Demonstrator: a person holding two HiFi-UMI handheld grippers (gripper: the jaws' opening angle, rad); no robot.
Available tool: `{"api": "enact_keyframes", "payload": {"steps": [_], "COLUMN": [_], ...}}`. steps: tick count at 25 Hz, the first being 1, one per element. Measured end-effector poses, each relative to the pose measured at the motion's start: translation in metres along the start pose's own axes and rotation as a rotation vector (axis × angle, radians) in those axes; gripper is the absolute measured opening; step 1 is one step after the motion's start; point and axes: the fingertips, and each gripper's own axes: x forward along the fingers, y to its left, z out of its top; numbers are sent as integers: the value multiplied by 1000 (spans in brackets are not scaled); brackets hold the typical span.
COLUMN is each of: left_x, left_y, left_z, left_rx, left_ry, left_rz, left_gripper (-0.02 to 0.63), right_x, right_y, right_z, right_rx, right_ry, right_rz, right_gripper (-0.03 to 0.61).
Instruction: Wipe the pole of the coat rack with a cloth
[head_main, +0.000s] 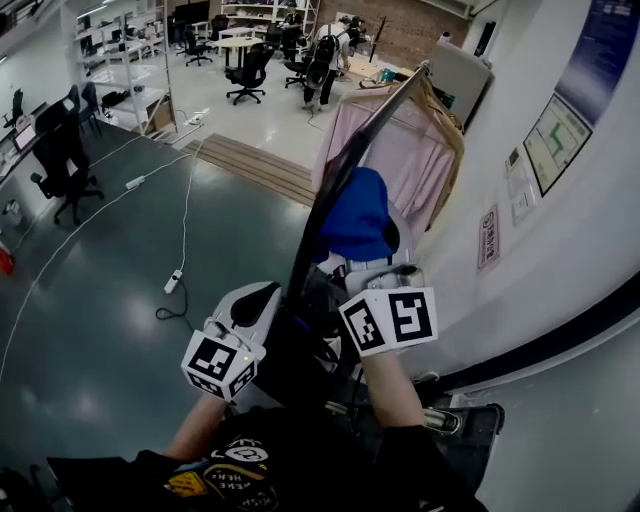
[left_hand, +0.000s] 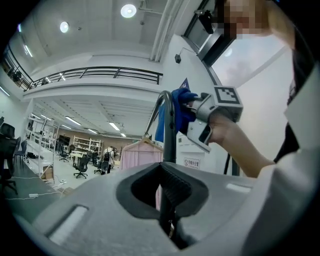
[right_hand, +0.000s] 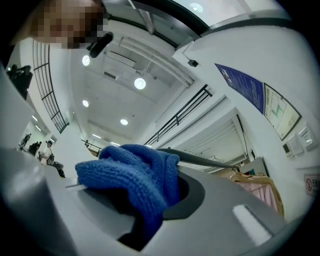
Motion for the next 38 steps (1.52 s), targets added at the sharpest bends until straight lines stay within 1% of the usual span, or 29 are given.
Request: {"api": "enact_keyframes", "payload": {"steps": [4,7,11,14,16,17,18,20,25,27,29,32,34,36,38], "left_x": [-1,-3,-4,-5,-6,-6,-7,-9,-9,-10,-9,-7,-7,-8,-10], "left_y": [7,12,12,11,11,11,12,12,11,11,11,11,13,14,14], "left_z": [-3,-6,-10,-15,-16,-16,-16,-14,-10,-9,-7,-4,-4,-3,-3], "left_rx": [-10,-19,-29,-37,-38,-38,-37,-36,-26,-21,-19,-16,-17,-22,-27], "left_ry": [1,-1,4,14,19,20,20,15,10,10,8,4,2,1,0], "left_rz": [18,29,35,39,41,42,44,47,47,49,49,47,45,45,46], "left_gripper": [5,5,5,5,5,5,5,5,5,5,5,5,5,5,5], "right_x": [-29,-50,-75,-95,-103,-104,-102,-92,-50,-31,-11,22,43,58,65], "right_y": [33,43,46,47,48,49,49,47,36,31,18,-17,-43,-66,-87], "right_z": [-25,-56,-108,-149,-165,-167,-164,-146,-67,-37,-17,-4,-7,-14,-17], "right_rx": [-69,-107,-107,-69,-34,-25,-25,-36,-61,-36,1,-12,-26,-10,18], "right_ry": [14,60,150,227,253,255,248,207,39,1,-5,16,51,86,80], "right_rz": [31,28,29,36,38,40,43,55,93,106,99,32,-17,-54,-96], "right_gripper": [38,37,35,37,37,35,35,37,37,37,37,40,43,44,43]}}
